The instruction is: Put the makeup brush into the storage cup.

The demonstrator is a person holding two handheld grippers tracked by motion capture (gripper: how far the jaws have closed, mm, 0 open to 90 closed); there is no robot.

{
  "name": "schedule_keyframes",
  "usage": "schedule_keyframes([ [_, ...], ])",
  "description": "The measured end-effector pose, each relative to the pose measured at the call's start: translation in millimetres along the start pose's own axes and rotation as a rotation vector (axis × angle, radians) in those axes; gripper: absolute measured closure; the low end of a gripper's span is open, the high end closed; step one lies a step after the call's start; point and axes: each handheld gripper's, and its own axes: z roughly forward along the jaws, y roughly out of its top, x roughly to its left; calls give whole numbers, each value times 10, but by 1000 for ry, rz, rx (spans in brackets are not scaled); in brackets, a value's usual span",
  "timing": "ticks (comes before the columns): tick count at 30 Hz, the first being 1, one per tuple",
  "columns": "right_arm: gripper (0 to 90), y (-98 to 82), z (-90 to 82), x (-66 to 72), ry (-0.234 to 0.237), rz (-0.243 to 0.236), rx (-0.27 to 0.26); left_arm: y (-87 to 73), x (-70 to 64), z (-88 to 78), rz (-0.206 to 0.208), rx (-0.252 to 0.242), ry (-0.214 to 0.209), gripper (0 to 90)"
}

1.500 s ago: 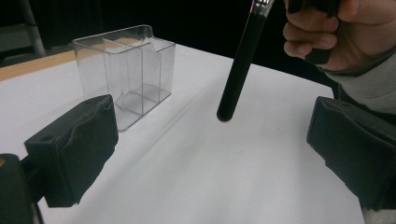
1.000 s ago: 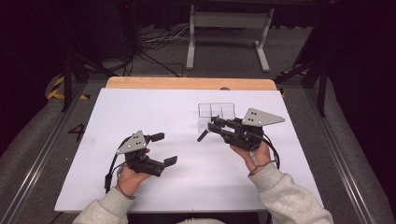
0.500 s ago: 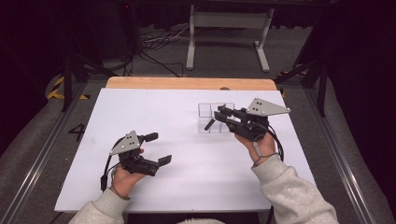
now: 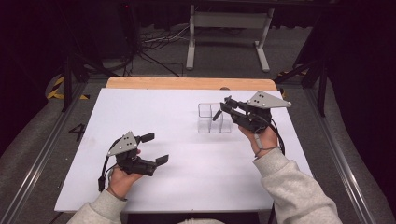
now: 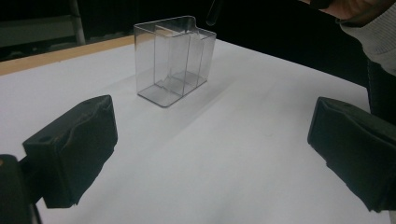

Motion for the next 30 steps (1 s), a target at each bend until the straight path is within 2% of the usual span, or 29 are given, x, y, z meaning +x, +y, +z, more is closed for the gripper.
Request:
schedule_keyframes([
  [11, 727, -4, 39, -91, -86, -12, 26, -2, -3, 9, -17, 4, -2, 24],
  [20, 727, -22, 50, -162, -162, -6, 45, 0, -7, 12, -12, 2, 3, 24],
  [30, 726, -46, 50, -209, -204, 5, 59, -2, -10, 20, -10, 5, -6, 24],
])
